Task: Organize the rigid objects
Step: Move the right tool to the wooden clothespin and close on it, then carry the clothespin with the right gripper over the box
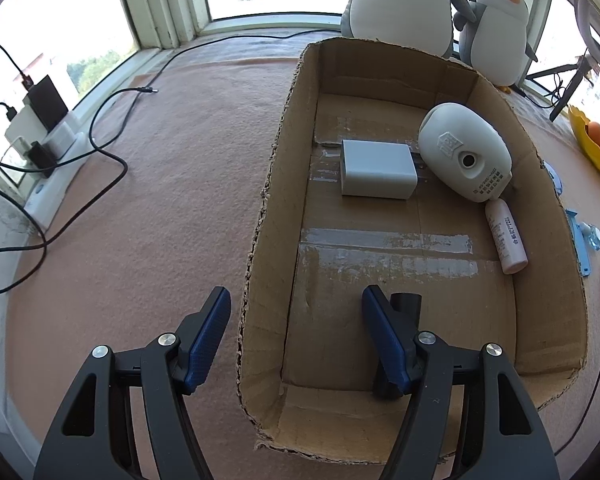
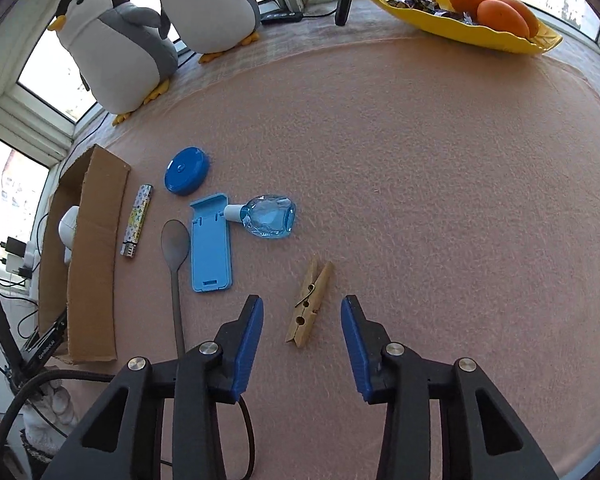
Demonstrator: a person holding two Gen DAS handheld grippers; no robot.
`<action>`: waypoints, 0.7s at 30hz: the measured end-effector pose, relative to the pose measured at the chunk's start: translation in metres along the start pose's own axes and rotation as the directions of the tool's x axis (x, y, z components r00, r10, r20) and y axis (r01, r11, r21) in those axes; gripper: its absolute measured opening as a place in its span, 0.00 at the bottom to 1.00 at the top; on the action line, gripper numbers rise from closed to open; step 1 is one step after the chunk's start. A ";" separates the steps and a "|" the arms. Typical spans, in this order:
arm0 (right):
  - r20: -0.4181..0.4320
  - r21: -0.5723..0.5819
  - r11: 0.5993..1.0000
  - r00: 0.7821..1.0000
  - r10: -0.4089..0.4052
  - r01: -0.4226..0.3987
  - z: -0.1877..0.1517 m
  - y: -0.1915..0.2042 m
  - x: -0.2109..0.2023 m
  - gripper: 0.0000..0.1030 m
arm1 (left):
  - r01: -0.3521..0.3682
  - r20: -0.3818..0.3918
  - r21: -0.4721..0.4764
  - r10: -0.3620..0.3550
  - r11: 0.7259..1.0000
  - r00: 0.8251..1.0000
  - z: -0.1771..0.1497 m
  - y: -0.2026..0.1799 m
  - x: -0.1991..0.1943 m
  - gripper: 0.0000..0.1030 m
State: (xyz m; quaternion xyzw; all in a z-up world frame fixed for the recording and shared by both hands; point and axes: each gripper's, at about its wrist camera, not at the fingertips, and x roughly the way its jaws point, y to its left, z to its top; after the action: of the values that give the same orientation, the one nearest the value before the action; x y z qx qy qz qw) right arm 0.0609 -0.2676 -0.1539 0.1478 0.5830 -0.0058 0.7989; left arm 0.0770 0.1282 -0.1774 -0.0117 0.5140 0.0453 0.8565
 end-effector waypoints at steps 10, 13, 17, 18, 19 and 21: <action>-0.065 -0.030 0.998 0.996 -0.066 0.064 0.006 0.004 0.025 0.22 | 0.007 0.001 -0.016 -0.007 1.000 1.000 0.000 0.001 -0.001 0.67; -0.072 -0.054 0.995 0.994 -0.087 0.083 0.007 0.005 0.028 0.18 | 0.009 0.001 -0.021 -0.009 1.000 1.000 0.000 0.003 0.000 0.67; -0.068 -0.080 0.992 0.993 -0.102 0.096 0.007 0.007 0.028 0.13 | 0.009 0.001 -0.022 -0.009 1.000 1.000 0.000 0.003 0.000 0.67; -0.063 -0.086 0.991 0.992 -0.107 0.101 0.007 0.009 0.027 0.13 | 0.009 0.001 -0.023 -0.009 1.000 1.000 0.000 0.003 0.000 0.67; -0.057 -0.092 0.990 0.992 -0.110 0.105 0.008 0.009 0.026 0.12 | 0.009 0.001 -0.023 -0.009 1.000 1.000 0.000 0.003 0.000 0.67; -0.041 -0.094 0.990 0.993 -0.107 0.103 0.009 0.011 0.025 0.11 | 0.008 0.001 -0.022 -0.008 1.000 1.000 0.000 0.003 0.000 0.67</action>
State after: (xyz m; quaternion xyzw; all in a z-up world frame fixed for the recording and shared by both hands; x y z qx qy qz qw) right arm 0.0796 -0.2549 -0.1721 0.0803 0.6079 -0.0179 0.7898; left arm 0.0764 0.1316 -0.1775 -0.0232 0.5129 0.0474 0.8568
